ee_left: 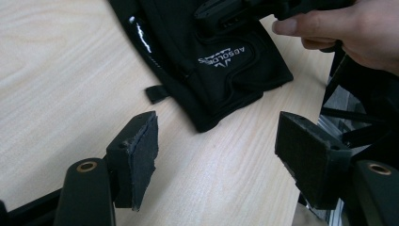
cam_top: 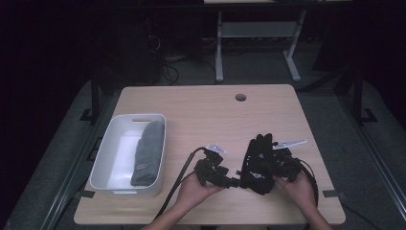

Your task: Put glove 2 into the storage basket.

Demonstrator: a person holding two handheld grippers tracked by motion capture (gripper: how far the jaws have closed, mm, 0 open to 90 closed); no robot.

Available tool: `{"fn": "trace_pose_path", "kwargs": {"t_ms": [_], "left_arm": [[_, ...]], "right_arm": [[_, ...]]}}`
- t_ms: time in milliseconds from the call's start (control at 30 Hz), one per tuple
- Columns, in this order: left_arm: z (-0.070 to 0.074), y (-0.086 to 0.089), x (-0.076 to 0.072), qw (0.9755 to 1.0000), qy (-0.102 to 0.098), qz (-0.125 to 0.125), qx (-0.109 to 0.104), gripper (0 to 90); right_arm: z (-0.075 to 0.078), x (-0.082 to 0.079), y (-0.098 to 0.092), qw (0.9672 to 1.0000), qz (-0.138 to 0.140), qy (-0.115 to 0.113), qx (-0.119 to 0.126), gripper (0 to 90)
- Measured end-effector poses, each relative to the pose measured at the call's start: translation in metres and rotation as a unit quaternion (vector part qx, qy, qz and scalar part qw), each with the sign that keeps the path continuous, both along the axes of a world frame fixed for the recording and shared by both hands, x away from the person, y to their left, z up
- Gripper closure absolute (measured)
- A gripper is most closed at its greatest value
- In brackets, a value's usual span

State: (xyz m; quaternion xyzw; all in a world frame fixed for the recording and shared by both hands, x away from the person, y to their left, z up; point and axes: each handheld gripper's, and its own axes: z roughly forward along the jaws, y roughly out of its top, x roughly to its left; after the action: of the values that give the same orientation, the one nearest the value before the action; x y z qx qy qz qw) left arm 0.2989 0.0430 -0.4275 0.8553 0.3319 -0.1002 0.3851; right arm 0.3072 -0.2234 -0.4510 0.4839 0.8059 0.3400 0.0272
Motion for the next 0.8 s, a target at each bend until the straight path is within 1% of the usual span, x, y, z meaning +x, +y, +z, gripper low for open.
{"fn": "trace_pose_path", "kwargs": {"t_ms": [33,67,133,167,267,300,367,433,467,533,567,600,633,667,700,767,800], "left_arm": [[0.000,0.000,0.000,1.0000,0.000,0.000,0.000,30.2],[-0.002,0.000,0.001,1.0000,0.001,0.004,0.002,30.2],[-0.003,-0.001,0.003,0.9999,0.002,0.009,0.005,30.2],[-0.005,-0.001,0.004,0.9999,0.000,0.011,0.006,30.3],[-0.008,-0.004,0.007,0.9998,0.003,0.015,0.008,30.8],[-0.009,-0.005,0.007,0.9998,0.003,0.016,0.010,30.8],[-0.011,-0.007,0.009,0.9998,0.005,0.019,0.008,31.1],[-0.012,-0.008,0.010,0.9998,0.006,0.018,0.010,31.1],[-0.013,-0.009,0.010,0.9997,0.006,0.019,0.009,31.1],[-0.013,-0.009,0.010,0.9997,0.006,0.019,0.011,31.1],[-0.013,-0.009,0.010,0.9997,0.006,0.019,0.011,31.1],[-0.014,-0.009,0.010,0.9997,0.006,0.019,0.011,31.1],[-0.014,-0.009,0.010,0.9997,0.006,0.019,0.011,31.1],[-0.013,-0.009,0.010,0.9997,0.006,0.020,0.010,31.1],[-0.013,-0.009,0.010,0.9998,0.005,0.019,0.010,31.1],[-0.013,-0.008,0.010,0.9998,0.005,0.018,0.010,31.1],[-0.012,-0.008,0.010,0.9998,0.003,0.016,0.012,31.1]], "right_arm": [[0.000,0.000,0.000,1.0000,0.000,0.000,0.000,84.7],[0.000,0.000,0.004,1.0000,0.008,0.000,0.002,84.1],[0.000,0.000,0.008,0.9999,0.015,0.002,0.003,81.7],[0.002,0.000,0.009,0.9999,0.016,0.001,0.002,77.6],[0.006,0.001,0.007,0.9997,0.013,-0.022,-0.003,63.0],[0.008,0.001,0.006,0.9994,0.008,-0.032,-0.002,61.1],[0.011,0.004,0.002,0.9993,0.001,-0.037,-0.008,57.4],[0.012,0.006,-0.002,0.9983,-0.005,-0.053,-0.022,52.2],[0.013,0.008,-0.003,0.9979,-0.010,-0.058,-0.028,51.0],[0.013,0.010,-0.003,0.9958,-0.011,-0.075,-0.050,48.7],[0.013,0.010,-0.003,0.9958,-0.011,-0.075,-0.050,48.7],[0.011,0.014,-0.002,0.9943,-0.013,-0.085,-0.064,48.3],[0.011,0.014,-0.002,0.9943,-0.013,-0.085,-0.064,48.3],[0.010,0.016,-0.001,0.9934,-0.014,-0.087,-0.074,47.6],[0.007,0.020,0.000,0.9918,-0.015,-0.093,-0.086,47.3],[0.001,0.024,0.003,0.9912,-0.013,-0.086,-0.100,47.8],[-0.001,0.025,0.004,0.9911,-0.013,-0.086,-0.101,48.7]]}}
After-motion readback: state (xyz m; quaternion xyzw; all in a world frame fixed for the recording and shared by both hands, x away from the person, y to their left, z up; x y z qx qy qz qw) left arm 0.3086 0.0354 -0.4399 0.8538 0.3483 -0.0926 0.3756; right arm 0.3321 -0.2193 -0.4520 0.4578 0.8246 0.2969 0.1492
